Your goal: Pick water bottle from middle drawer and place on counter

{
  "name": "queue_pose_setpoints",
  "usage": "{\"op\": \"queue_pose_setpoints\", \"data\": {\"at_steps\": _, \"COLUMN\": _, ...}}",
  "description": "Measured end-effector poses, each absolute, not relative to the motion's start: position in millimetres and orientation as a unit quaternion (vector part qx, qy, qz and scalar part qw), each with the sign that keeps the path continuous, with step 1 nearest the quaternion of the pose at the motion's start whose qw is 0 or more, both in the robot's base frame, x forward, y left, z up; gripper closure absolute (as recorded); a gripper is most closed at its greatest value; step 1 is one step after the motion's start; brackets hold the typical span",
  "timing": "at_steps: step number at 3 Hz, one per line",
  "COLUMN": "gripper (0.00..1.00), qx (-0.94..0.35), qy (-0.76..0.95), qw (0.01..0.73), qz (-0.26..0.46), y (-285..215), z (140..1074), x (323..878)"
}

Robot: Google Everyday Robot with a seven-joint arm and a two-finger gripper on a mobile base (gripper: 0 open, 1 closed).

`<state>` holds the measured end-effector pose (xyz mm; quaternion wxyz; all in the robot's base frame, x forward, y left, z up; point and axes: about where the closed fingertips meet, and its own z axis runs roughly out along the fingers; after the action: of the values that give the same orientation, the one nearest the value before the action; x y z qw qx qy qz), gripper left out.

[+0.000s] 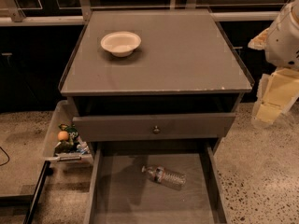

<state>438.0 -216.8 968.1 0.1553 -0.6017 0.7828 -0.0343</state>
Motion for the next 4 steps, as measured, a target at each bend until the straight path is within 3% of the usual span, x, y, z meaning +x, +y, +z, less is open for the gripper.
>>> {"op": "queue_pose_setpoints", "data": {"at_steps": 4, "gripper": 0.0, "qx": -0.643, "qy": 0.752, "qw": 0.143, "qz": 0.029, "y": -214.0, "z": 786.4, "x": 427.6}}
